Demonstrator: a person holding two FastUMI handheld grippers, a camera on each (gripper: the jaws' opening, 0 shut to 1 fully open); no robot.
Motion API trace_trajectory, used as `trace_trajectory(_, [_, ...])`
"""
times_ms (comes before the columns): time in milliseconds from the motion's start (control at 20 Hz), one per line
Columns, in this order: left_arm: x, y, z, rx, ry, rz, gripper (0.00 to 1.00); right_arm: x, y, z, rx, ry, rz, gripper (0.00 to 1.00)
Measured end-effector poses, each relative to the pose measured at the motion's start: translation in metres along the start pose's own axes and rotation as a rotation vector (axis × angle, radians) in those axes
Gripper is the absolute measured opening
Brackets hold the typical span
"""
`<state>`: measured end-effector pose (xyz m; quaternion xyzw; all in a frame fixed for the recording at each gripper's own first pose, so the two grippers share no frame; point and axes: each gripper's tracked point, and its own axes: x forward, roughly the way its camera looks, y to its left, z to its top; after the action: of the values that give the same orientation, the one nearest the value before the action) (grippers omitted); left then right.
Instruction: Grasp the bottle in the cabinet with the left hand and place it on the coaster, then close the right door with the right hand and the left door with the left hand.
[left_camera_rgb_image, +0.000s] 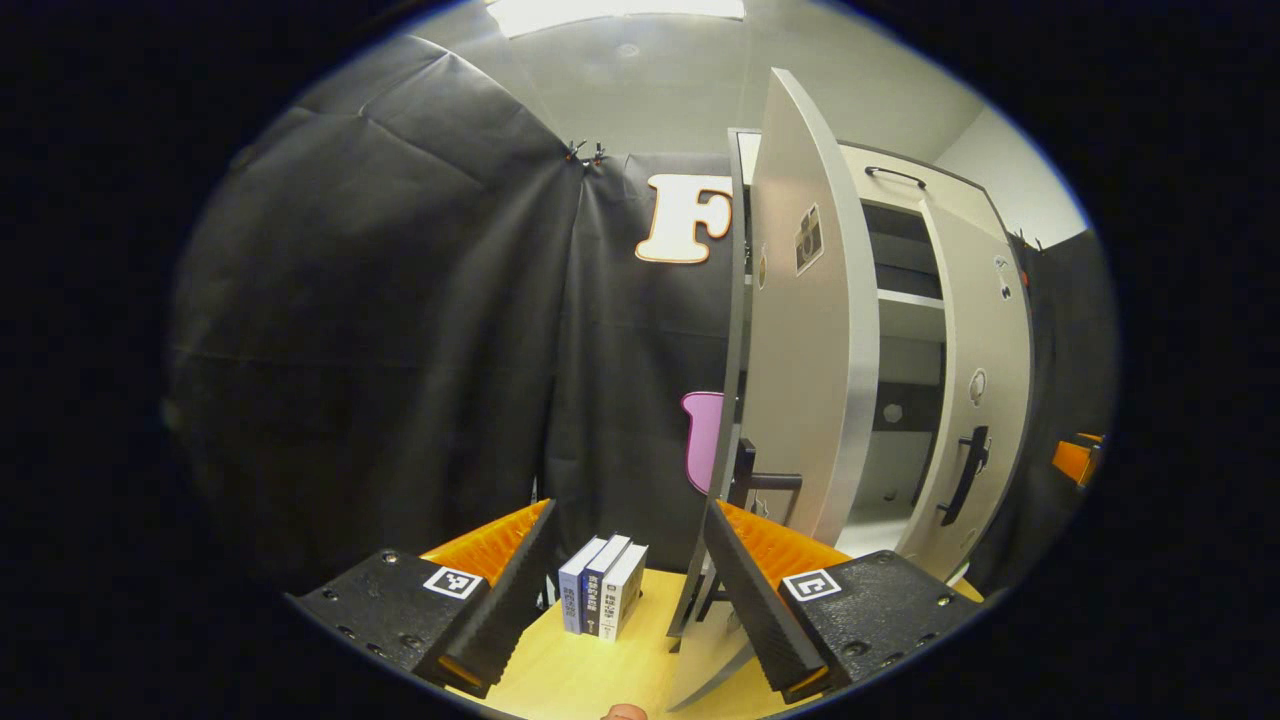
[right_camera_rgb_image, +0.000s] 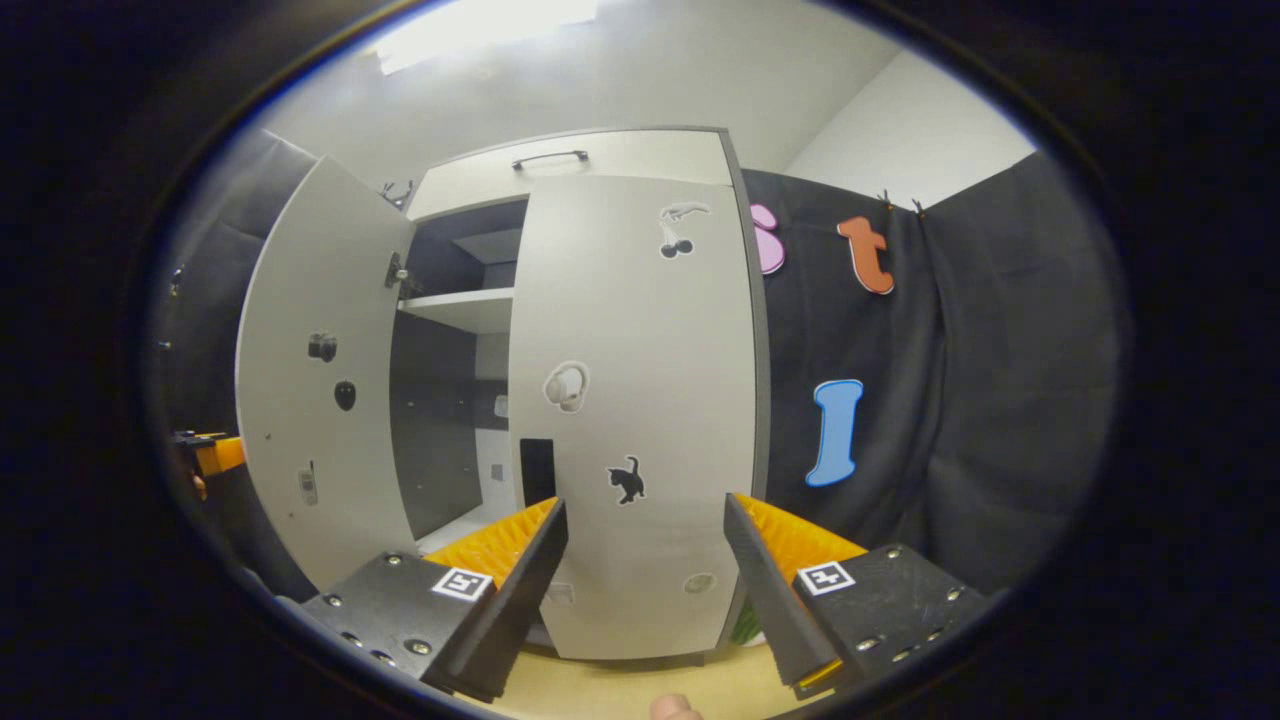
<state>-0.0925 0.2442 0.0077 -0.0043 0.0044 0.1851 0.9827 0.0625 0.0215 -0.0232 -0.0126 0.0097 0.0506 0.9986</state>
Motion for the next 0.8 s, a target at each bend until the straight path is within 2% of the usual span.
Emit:
trace_trajectory(100, [-0.001,-0.008,-0.001,0.003,0.001,-0.027,0.94,-0.002,-0.002,0.001,-0.001,0.001,-0.004,0.92])
trace_trajectory(500, [-0.005,-0.043,-0.004,0.025,0.01,-0.127,0.93,-0.008,-0.008,-0.003,0.009,0.014,-0.022,0.92])
trace_trajectory(550, [-0.005,-0.045,-0.004,0.023,0.011,-0.135,0.93,-0.008,-0.008,-0.004,0.013,0.016,-0.021,0.98])
trace_trajectory(600, [-0.005,-0.049,-0.005,0.019,0.012,-0.143,0.93,-0.008,-0.008,-0.006,0.014,0.018,-0.021,0.92])
trace_trajectory(800, [-0.006,-0.058,-0.006,0.005,0.017,-0.17,0.94,-0.009,-0.01,-0.007,0.015,0.021,-0.027,0.92])
